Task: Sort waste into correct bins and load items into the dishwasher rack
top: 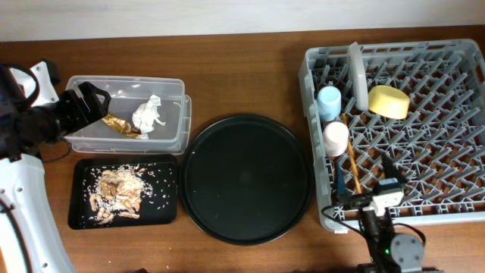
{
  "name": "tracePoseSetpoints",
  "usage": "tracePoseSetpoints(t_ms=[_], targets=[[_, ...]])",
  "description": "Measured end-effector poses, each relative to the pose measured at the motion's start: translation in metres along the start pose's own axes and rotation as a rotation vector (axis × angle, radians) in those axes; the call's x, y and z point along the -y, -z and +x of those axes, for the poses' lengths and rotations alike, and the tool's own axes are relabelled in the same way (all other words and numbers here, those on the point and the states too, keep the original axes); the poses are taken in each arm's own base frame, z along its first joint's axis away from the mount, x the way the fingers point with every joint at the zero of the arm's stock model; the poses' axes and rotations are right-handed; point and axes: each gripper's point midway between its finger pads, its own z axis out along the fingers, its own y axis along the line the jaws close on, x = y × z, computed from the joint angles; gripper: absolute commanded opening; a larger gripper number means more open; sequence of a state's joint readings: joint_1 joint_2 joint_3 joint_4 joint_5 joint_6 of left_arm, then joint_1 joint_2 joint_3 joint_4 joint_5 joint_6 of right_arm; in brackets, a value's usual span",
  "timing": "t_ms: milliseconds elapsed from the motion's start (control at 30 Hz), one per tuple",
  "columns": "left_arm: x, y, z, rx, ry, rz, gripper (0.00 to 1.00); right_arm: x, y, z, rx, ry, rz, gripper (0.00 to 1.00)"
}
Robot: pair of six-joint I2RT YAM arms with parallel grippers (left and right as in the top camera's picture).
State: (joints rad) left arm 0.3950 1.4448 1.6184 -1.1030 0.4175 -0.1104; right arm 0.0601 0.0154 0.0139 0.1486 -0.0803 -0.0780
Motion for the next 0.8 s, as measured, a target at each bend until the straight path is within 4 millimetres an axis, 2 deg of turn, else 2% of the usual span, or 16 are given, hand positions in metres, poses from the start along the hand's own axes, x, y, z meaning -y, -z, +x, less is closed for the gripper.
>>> tracePoseSetpoints(t_ms=[167, 800], targets=[[0.0, 0.0, 0.0, 0.0, 0.0, 0.0, 0.99, 0.004, 0.006, 0.054, -0.217, -0.015, 0.019, 0.99], [0.001, 0.0, 0.0, -0.001, -0.002, 0.001, 0.99, 0.004, 0.006, 0.054, -0.218, -0.015, 0.021, 0.98]])
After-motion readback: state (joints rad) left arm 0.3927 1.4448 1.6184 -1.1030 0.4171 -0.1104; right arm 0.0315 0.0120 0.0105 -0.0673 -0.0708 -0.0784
